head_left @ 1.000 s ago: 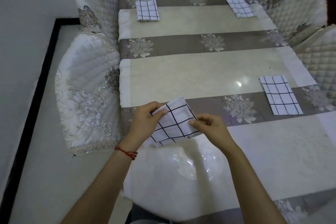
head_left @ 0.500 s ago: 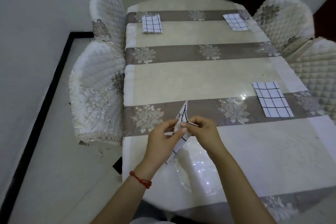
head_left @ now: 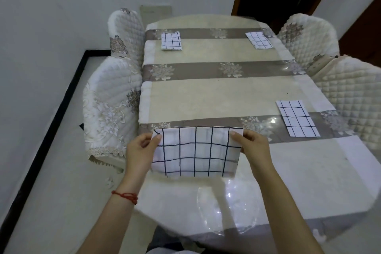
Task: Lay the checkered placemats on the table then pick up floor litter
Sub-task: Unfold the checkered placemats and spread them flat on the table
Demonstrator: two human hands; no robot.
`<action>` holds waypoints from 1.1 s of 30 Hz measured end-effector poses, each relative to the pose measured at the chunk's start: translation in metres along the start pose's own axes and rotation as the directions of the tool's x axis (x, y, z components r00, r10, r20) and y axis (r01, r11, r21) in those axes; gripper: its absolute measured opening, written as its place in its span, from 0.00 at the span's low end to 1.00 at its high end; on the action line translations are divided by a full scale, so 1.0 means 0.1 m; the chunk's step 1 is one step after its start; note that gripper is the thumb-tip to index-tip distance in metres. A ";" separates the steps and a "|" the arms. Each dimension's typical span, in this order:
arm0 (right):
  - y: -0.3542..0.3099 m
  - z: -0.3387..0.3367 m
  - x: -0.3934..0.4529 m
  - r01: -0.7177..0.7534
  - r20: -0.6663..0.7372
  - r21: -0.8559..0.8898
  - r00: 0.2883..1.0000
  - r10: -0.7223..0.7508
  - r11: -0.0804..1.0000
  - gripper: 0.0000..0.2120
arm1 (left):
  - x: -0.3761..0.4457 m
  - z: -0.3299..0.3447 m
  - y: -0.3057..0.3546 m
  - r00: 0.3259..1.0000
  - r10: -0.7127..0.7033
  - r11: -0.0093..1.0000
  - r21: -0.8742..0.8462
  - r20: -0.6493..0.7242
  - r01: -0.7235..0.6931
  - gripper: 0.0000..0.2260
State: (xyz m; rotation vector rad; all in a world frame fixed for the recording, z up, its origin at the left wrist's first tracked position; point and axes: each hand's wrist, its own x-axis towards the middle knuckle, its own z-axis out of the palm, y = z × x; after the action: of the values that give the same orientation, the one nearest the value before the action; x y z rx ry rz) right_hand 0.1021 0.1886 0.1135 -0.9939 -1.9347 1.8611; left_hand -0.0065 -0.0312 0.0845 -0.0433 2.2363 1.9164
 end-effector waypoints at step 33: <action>-0.29 -0.04 -0.22 0.172 0.148 -0.010 0.974 -0.169 0.985 0.10 | -0.55 0.63 0.53 0.968 0.205 0.960 0.164 0.143 -0.228 0.11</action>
State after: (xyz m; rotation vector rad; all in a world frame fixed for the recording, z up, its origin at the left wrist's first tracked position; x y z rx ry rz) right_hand 0.1123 0.1799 0.1478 -0.6883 -2.0574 1.8642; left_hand 0.0476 0.0334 0.1365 0.3535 2.4014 1.7508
